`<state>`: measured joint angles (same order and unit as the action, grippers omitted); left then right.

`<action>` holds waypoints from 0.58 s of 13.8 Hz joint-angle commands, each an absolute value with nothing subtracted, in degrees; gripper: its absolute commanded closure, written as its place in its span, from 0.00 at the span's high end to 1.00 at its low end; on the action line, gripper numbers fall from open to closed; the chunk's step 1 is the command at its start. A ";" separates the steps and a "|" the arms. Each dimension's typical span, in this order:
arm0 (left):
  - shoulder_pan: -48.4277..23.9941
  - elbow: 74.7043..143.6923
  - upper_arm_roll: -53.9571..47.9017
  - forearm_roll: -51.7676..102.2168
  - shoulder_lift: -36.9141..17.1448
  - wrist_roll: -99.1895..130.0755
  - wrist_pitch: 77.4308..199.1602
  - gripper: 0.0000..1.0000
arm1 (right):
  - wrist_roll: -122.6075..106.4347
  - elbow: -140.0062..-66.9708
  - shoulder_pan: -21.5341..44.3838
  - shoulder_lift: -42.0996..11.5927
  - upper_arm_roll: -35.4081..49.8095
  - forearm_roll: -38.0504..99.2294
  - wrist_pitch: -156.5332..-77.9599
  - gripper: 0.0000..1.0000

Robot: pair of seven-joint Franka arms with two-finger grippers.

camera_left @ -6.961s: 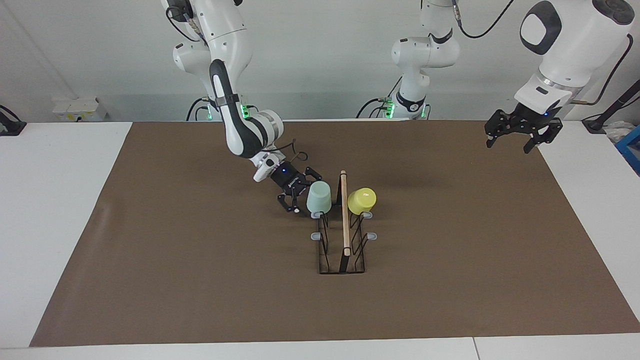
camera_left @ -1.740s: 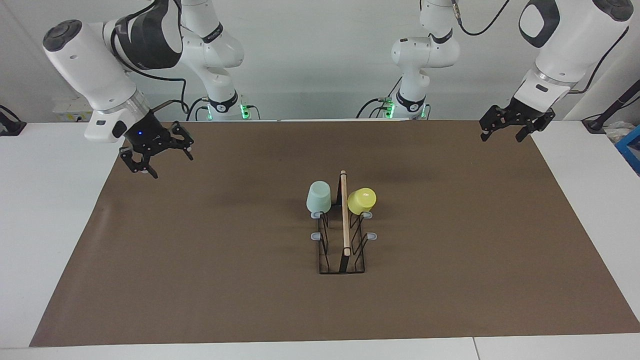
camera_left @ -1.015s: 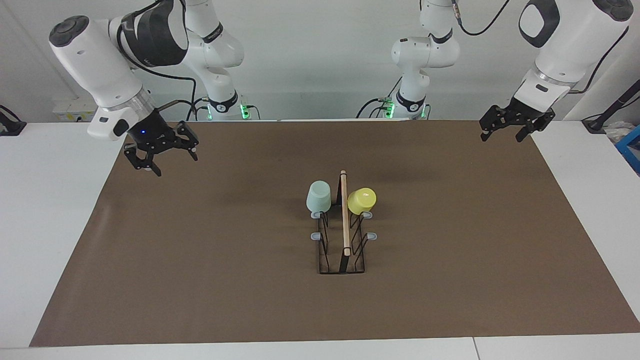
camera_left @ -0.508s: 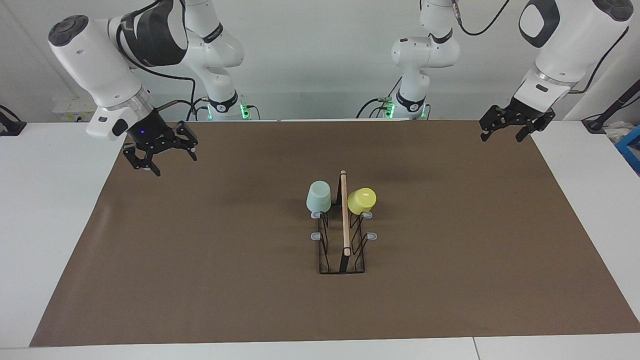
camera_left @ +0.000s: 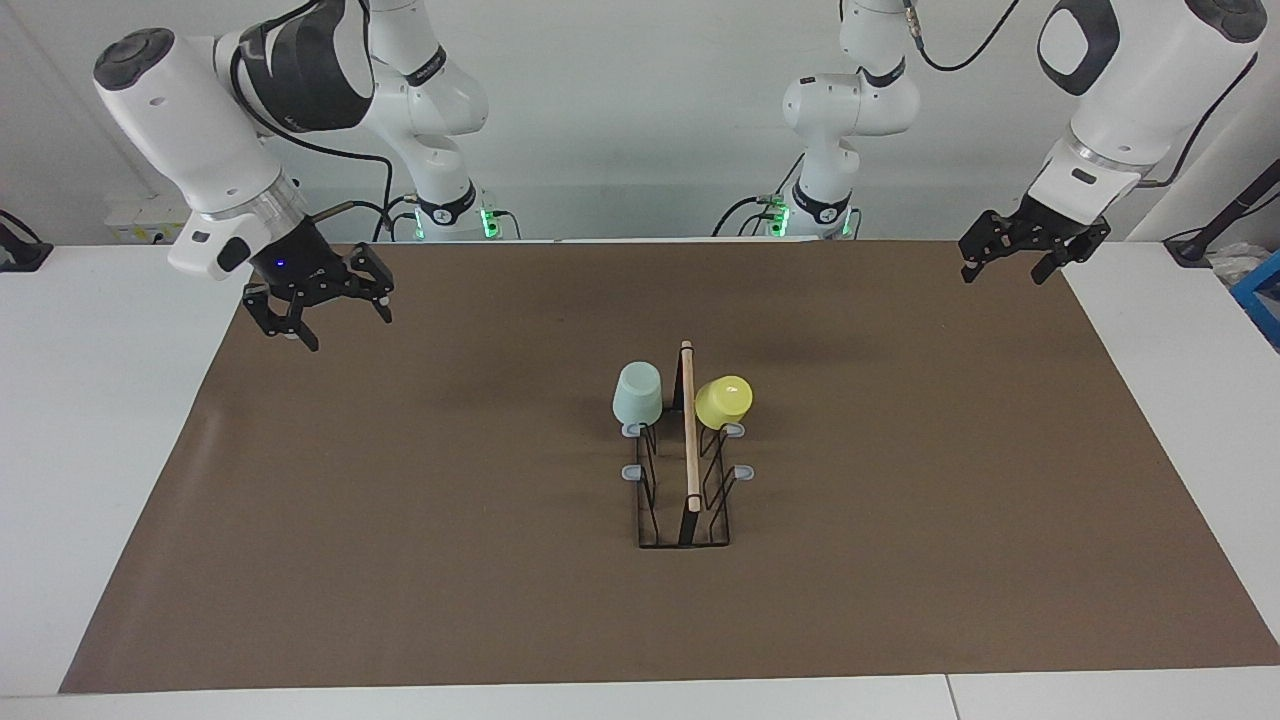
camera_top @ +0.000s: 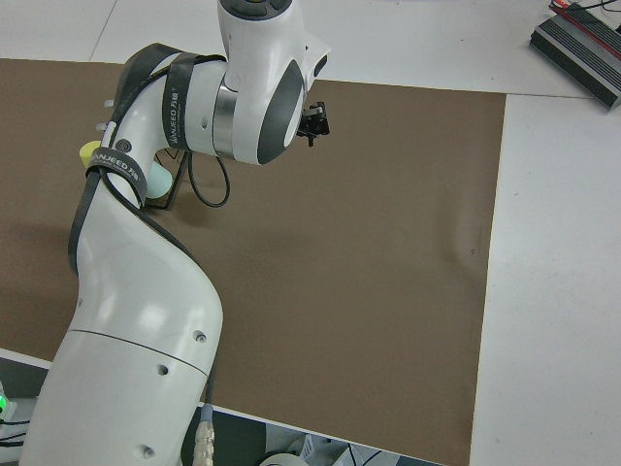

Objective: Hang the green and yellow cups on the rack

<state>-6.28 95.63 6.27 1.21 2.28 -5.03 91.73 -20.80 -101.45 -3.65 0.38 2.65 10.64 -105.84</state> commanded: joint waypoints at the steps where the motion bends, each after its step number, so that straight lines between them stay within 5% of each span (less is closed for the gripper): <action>1: -6.24 96.33 6.24 0.18 3.25 -4.39 91.93 1.00 | -16.28 -100.81 -2.47 0.70 2.46 8.44 -104.94 1.00; 8: -6.24 96.33 6.24 0.18 3.34 -4.39 92.02 1.00 | -14.50 -98.70 -1.76 0.26 1.50 6.68 -101.34 1.00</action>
